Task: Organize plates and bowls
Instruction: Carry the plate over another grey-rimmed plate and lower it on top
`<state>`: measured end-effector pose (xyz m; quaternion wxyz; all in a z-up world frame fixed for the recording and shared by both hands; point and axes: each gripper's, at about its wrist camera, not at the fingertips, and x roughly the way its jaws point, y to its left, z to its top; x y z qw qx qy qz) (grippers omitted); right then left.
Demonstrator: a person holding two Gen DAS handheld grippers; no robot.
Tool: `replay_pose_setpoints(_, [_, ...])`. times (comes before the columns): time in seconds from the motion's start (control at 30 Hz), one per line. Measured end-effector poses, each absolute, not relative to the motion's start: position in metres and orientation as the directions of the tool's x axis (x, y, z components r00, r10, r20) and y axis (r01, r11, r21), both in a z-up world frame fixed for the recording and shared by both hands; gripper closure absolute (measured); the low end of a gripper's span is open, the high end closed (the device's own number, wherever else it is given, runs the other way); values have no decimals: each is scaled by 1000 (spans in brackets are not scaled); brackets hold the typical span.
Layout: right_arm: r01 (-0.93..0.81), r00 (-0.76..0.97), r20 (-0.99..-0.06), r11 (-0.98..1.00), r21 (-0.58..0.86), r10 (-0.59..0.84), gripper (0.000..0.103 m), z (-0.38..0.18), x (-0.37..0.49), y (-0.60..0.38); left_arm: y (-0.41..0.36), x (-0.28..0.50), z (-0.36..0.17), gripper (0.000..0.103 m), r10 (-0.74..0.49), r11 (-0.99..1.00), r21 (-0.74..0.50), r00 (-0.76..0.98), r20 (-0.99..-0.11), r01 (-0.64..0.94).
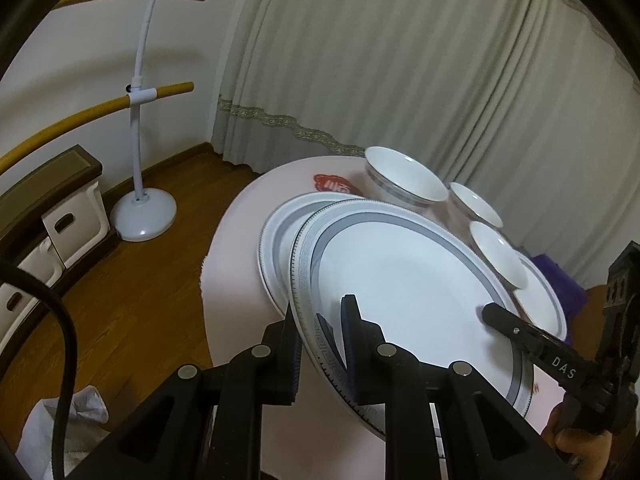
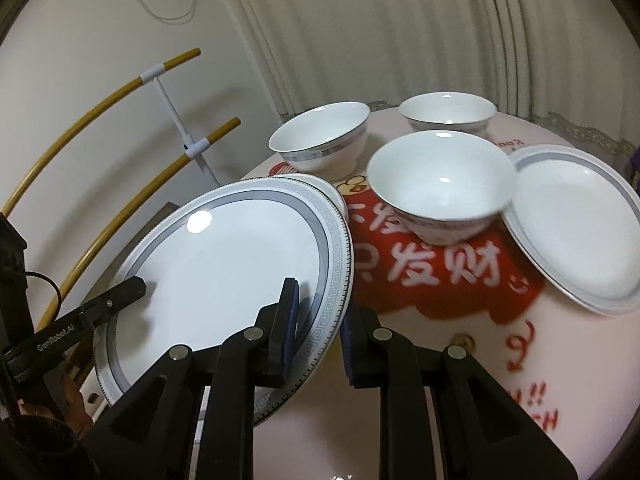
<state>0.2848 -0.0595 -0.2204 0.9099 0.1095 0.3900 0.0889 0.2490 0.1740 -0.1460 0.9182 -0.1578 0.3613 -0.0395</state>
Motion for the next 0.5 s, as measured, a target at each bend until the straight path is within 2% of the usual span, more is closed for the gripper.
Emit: replay_pose_setpoints(0.5, [-61,658,-718,966,251,228,82,-235,322,-52,180,302,-161,88,-193,943,-328,718,-669,-52])
